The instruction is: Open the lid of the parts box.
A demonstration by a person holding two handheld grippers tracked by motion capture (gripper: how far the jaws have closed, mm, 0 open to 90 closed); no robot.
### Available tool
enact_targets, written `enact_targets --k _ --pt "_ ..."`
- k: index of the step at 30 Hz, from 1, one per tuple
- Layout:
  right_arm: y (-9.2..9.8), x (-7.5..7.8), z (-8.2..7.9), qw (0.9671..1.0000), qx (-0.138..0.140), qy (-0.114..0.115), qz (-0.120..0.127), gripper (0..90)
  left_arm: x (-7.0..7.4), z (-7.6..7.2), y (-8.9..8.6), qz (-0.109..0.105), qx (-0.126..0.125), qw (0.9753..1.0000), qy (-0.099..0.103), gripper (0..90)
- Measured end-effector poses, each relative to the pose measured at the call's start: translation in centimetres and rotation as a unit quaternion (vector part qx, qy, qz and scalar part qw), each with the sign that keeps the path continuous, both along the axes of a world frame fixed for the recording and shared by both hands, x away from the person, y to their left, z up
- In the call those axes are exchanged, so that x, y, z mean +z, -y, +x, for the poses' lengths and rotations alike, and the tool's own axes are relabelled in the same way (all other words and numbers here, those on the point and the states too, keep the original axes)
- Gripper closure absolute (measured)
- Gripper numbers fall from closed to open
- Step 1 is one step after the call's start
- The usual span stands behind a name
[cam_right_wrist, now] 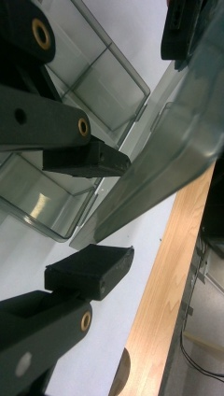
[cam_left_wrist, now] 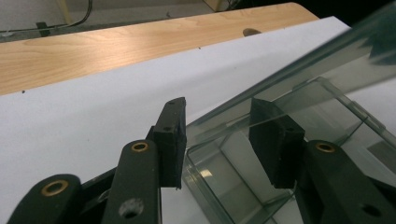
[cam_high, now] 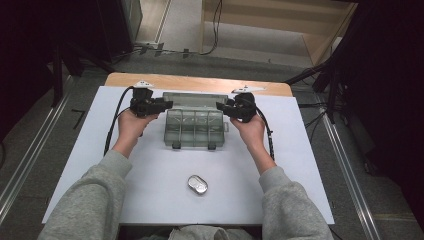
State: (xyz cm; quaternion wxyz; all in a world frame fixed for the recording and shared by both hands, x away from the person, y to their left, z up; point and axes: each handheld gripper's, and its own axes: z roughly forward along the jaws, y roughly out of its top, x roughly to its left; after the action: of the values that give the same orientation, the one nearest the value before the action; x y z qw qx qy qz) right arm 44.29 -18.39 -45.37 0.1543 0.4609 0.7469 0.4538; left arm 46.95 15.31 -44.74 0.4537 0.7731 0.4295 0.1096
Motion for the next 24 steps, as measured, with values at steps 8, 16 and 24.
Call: enact_targets --k 8,16,24 --pt "-0.1 -0.4 0.5 0.9999 -0.012 -0.005 0.005 53.8 -0.2 0.1 0.4 0.007 0.011 0.9998 0.015 57.9" --pt "-0.2 -0.5 0.9 0.9997 -0.02 -0.005 0.01 53.5 -0.5 0.3 0.7 0.003 0.025 0.999 0.037 58.5" --pt "-0.5 -0.8 1.3 0.9994 -0.033 -0.005 0.004 55.3 -0.9 0.6 1.0 0.003 0.034 0.9987 0.038 58.5"
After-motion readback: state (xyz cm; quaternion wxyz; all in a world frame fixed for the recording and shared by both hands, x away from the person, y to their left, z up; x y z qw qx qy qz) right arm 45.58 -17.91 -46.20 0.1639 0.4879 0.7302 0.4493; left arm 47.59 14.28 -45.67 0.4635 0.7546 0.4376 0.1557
